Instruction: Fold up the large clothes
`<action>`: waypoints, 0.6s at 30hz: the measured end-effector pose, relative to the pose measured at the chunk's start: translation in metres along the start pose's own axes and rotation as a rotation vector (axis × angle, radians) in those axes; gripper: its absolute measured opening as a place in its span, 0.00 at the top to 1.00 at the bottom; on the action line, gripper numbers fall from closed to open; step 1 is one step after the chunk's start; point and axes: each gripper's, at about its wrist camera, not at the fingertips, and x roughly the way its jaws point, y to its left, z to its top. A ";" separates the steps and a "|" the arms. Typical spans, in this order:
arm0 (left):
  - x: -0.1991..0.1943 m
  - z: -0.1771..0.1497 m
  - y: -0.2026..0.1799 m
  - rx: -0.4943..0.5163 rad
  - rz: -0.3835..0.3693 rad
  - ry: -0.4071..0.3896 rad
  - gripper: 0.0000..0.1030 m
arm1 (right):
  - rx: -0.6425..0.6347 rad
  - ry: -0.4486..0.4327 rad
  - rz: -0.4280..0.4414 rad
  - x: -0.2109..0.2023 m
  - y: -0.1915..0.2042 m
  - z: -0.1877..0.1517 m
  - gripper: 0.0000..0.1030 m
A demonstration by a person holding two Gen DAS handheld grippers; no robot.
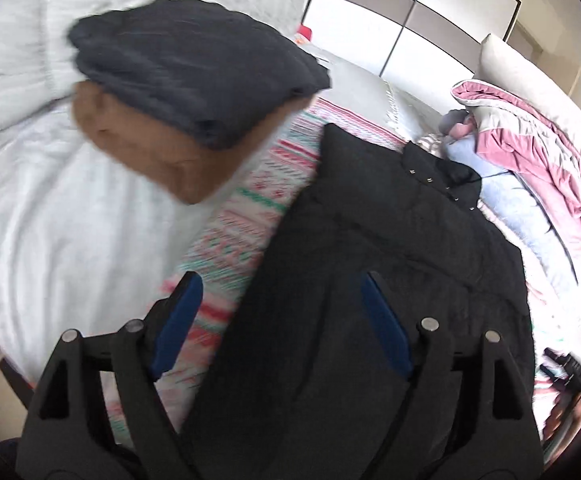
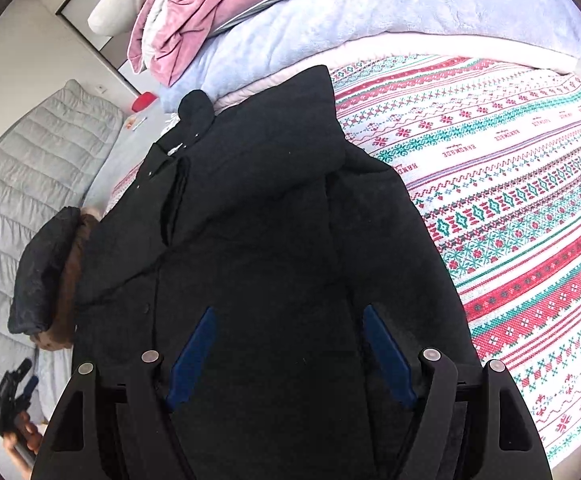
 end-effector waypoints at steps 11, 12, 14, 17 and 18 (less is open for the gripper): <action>-0.002 -0.063 0.031 0.164 0.047 0.135 0.13 | -0.111 -0.095 -0.061 -0.037 -0.002 -0.033 0.25; -0.005 -0.065 0.035 0.161 0.044 0.134 0.13 | -0.101 -0.100 -0.059 -0.041 -0.005 -0.037 0.25; -0.012 -0.070 0.046 0.130 0.031 0.127 0.13 | -0.059 -0.107 -0.042 -0.051 -0.023 -0.049 0.25; -0.022 -0.079 0.061 0.102 -0.010 0.130 0.13 | 0.004 -0.101 -0.037 -0.064 -0.051 -0.069 0.25; -0.027 -0.083 0.066 0.103 -0.015 0.122 0.13 | 0.009 -0.096 -0.039 -0.067 -0.056 -0.074 0.25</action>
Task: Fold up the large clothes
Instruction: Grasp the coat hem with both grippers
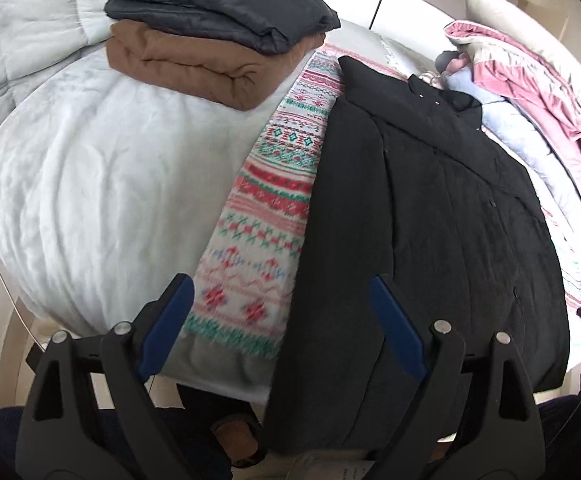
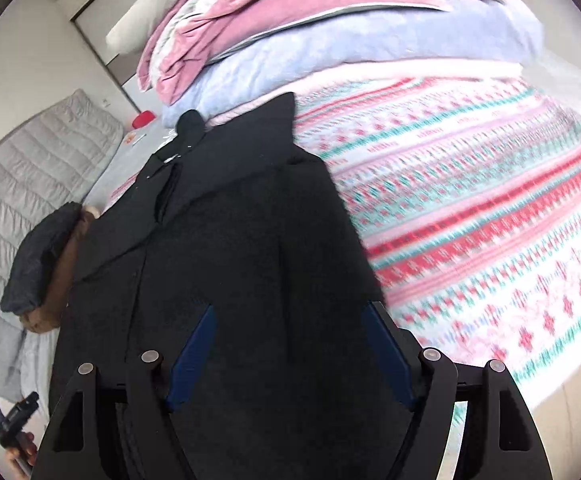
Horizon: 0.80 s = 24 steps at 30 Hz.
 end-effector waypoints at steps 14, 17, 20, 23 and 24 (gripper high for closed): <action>0.014 -0.048 -0.010 0.044 -0.159 0.107 0.53 | 0.110 0.254 0.071 0.000 -0.050 -0.062 0.32; 0.017 -0.048 -0.016 0.030 -0.168 0.107 0.53 | 0.124 0.294 0.060 0.008 -0.044 -0.082 0.32; 0.021 -0.048 -0.021 0.050 -0.150 0.102 0.57 | 0.074 0.283 0.002 0.017 -0.032 -0.097 0.32; 0.026 -0.049 -0.020 0.055 -0.132 0.115 0.92 | 0.128 0.244 0.028 0.014 -0.037 -0.096 0.52; 0.024 -0.049 -0.019 0.039 -0.143 0.106 0.93 | 0.144 0.226 0.057 0.009 -0.038 -0.096 0.66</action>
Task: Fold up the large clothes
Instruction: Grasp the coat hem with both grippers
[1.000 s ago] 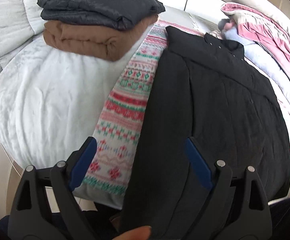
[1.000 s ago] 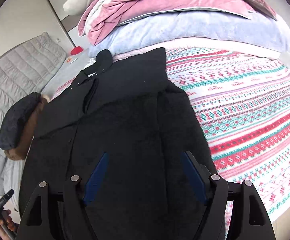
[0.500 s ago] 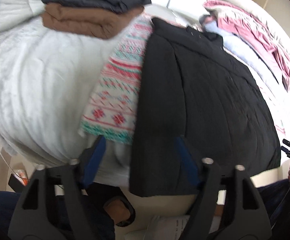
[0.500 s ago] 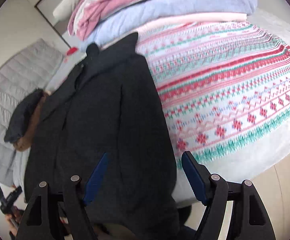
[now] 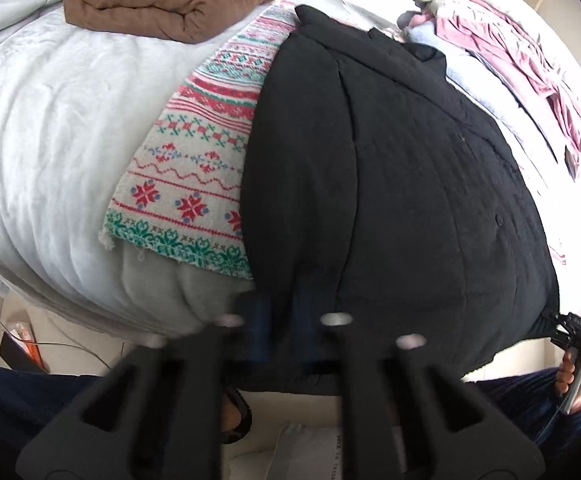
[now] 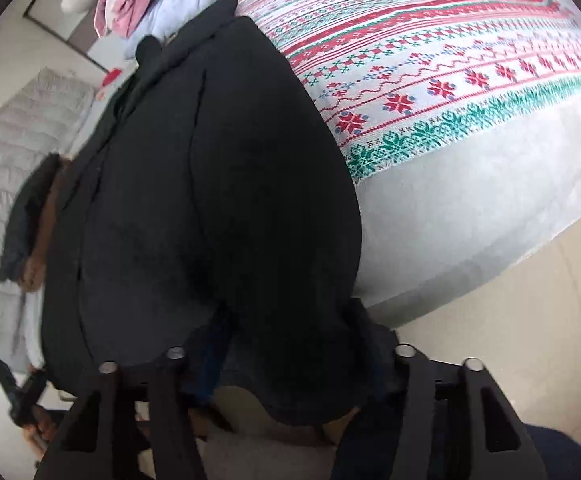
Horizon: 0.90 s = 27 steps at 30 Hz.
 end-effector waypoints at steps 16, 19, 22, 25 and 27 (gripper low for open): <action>0.009 0.001 0.002 -0.096 0.026 -0.007 0.81 | 0.080 0.009 0.000 0.005 -0.019 -0.010 0.51; 0.004 -0.001 -0.006 -0.053 0.041 -0.031 0.94 | 0.035 -0.033 0.029 -0.004 -0.011 -0.014 0.73; -0.015 0.000 -0.009 -0.025 0.050 -0.078 0.95 | 0.001 -0.096 0.032 -0.018 0.003 -0.020 0.90; -0.042 0.002 -0.016 -0.005 0.056 -0.144 0.95 | -0.038 -0.187 0.022 -0.043 0.012 -0.027 0.93; -0.059 0.003 -0.020 0.000 0.058 -0.169 0.95 | -0.064 -0.234 0.035 -0.063 0.022 -0.034 0.94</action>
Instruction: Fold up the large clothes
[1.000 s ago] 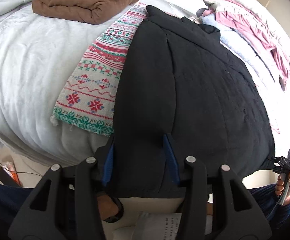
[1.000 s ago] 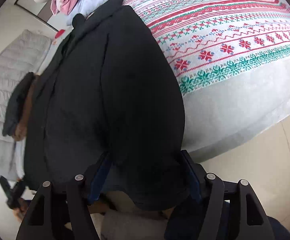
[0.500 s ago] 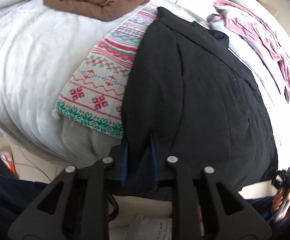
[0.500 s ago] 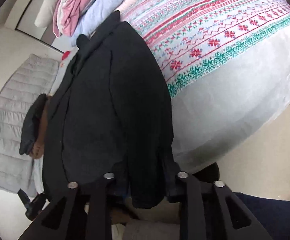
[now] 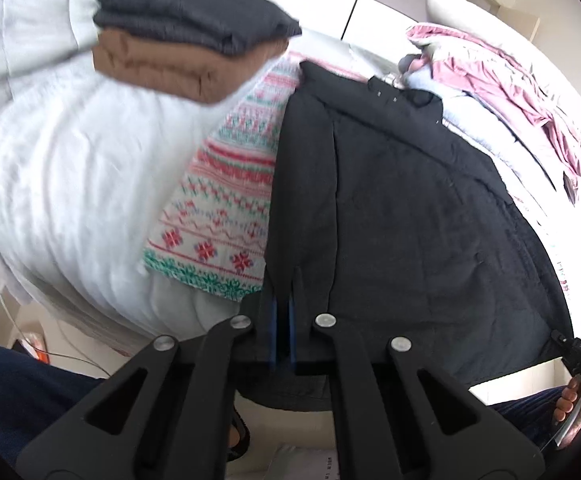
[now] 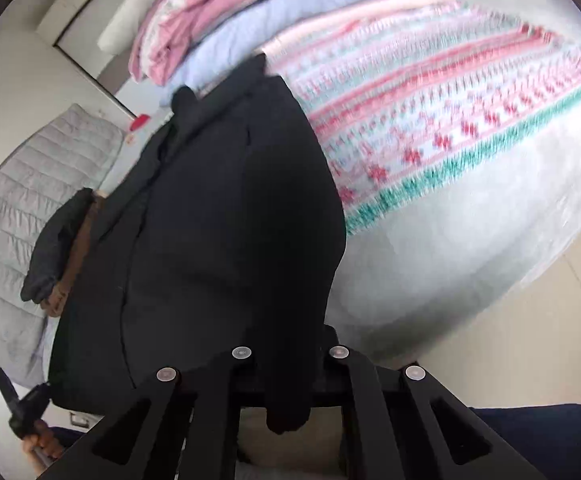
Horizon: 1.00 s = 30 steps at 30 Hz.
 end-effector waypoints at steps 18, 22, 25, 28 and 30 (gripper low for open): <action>-0.139 0.003 0.011 -0.118 -0.103 -0.118 0.95 | -0.087 -0.302 0.276 -0.200 0.040 -0.006 0.95; -0.105 -0.004 0.018 -0.148 -0.077 -0.052 0.95 | -0.011 -0.241 0.267 -0.163 0.022 -0.010 0.95; -0.101 -0.005 0.022 -0.168 -0.074 -0.046 0.95 | 0.024 -0.243 0.289 -0.155 0.016 -0.012 0.95; -0.117 0.003 0.021 -0.171 -0.094 -0.091 0.95 | 0.019 -0.315 0.327 -0.172 0.026 -0.004 0.95; -0.128 0.012 0.018 -0.171 -0.107 -0.135 0.95 | 0.003 -0.357 0.342 -0.184 0.036 0.006 0.95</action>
